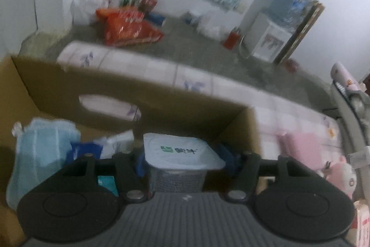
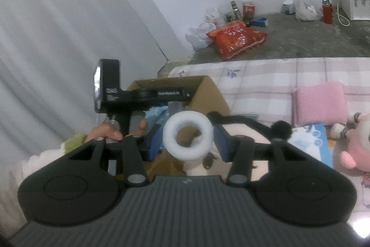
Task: Organize soft objects
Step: 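Carry the yogurt tub and tape roll over the cardboard box with both tools, then open both tools to drop the tub and tape roll into the box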
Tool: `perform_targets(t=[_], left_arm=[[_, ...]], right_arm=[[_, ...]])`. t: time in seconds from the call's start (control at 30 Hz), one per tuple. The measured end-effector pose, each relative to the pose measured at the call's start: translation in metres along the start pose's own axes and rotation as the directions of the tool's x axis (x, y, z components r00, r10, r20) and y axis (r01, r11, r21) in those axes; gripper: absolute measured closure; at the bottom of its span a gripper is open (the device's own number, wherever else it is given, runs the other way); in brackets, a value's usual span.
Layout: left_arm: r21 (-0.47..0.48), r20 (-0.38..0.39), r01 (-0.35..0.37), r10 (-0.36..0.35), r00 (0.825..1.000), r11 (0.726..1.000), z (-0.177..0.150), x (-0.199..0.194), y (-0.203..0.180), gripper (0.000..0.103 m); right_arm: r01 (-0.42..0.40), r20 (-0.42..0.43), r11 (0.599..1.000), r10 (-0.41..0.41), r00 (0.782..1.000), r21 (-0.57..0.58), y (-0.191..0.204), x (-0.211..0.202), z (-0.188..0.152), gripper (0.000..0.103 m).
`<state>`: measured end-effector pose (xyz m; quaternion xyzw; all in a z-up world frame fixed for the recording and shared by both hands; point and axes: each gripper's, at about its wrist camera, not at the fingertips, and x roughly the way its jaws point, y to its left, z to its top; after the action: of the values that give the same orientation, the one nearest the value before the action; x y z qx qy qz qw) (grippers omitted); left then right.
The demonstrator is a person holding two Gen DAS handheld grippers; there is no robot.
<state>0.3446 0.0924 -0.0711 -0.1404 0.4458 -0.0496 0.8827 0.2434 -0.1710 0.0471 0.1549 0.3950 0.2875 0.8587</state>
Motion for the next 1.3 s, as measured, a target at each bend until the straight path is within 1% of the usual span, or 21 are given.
perform_targets(t=[0.1,0.17,0.37,0.47,0.57,0.63,0.7,0.73,0.8,0.9,0.97,1.07,1.13,1.2,1.3], left_arm=[[-0.043,0.022,0.018,-0.017,1.0,0.999,-0.003,-0.003,0.007,0.04],[-0.038,0.023,0.017,-0.017,1.0,0.999,-0.001,-0.008,0.008,0.04],[-0.004,0.004,0.047,-0.047,0.999,0.999,-0.004,-0.027,0.003,0.04],[-0.027,0.017,0.049,-0.049,0.999,0.998,-0.001,-0.036,0.004,0.04],[-0.055,0.04,0.058,-0.056,0.998,0.997,0.003,-0.056,0.008,0.039],[-0.059,0.04,0.028,-0.026,0.999,0.998,0.005,-0.076,0.008,0.034],[-0.065,0.048,-0.011,0.014,0.999,0.998,0.004,-0.099,0.011,0.024],[-0.066,0.058,-0.033,0.036,0.998,0.997,0.002,-0.111,0.013,0.023],[-0.063,0.075,-0.065,0.07,0.995,0.996,-0.003,-0.134,0.016,0.017],[-0.076,0.088,-0.095,0.102,0.991,0.993,-0.01,-0.162,0.027,0.015],[-0.082,0.097,-0.102,0.109,0.989,0.991,-0.015,-0.175,0.034,0.013],[-0.107,0.103,-0.108,0.119,0.988,0.988,-0.023,-0.188,0.047,0.012],[-0.121,0.114,-0.102,0.116,0.987,0.987,-0.027,-0.192,0.056,0.012],[-0.137,0.119,-0.098,0.114,0.986,0.986,-0.031,-0.195,0.065,0.012],[-0.153,0.123,-0.093,0.113,0.986,0.984,-0.033,-0.193,0.074,0.012]], right_arm=[[0.009,0.0,1.0,-0.009,1.0,0.003,-0.004,-0.002,-0.002,0.055],[0.014,0.003,1.0,-0.014,1.0,0.002,-0.006,-0.004,-0.003,0.055],[0.014,0.012,1.0,-0.014,1.0,-0.002,-0.002,-0.011,-0.004,0.055],[0.015,0.016,1.0,-0.015,1.0,-0.009,0.005,-0.014,-0.001,0.055],[0.016,0.02,1.0,-0.016,1.0,-0.024,0.013,-0.018,0.001,0.055],[0.009,0.017,0.999,-0.009,1.0,-0.043,0.022,-0.02,0.005,0.055],[-0.006,0.006,0.997,0.006,1.0,-0.07,0.033,-0.018,0.011,0.055],[-0.014,-0.003,0.996,0.014,1.0,-0.087,0.039,-0.015,0.014,0.055],[-0.042,-0.039,0.99,0.037,0.999,-0.136,0.057,-0.003,0.023,0.055],[-0.075,-0.122,0.971,0.048,0.991,-0.228,0.086,0.029,0.037,0.055],[-0.093,-0.192,0.957,0.04,0.981,-0.276,0.104,0.057,0.045,0.055],[-0.101,-0.311,0.933,-0.013,0.95,-0.346,0.126,0.107,0.051,0.055],[-0.081,-0.367,0.906,-0.086,0.926,-0.416,0.137,0.14,0.051,0.055],[-0.067,-0.406,0.884,-0.144,0.902,-0.462,0.144,0.166,0.049,0.055],[-0.051,-0.456,0.833,-0.249,0.854,-0.55,0.153,0.201,0.04,0.055]])
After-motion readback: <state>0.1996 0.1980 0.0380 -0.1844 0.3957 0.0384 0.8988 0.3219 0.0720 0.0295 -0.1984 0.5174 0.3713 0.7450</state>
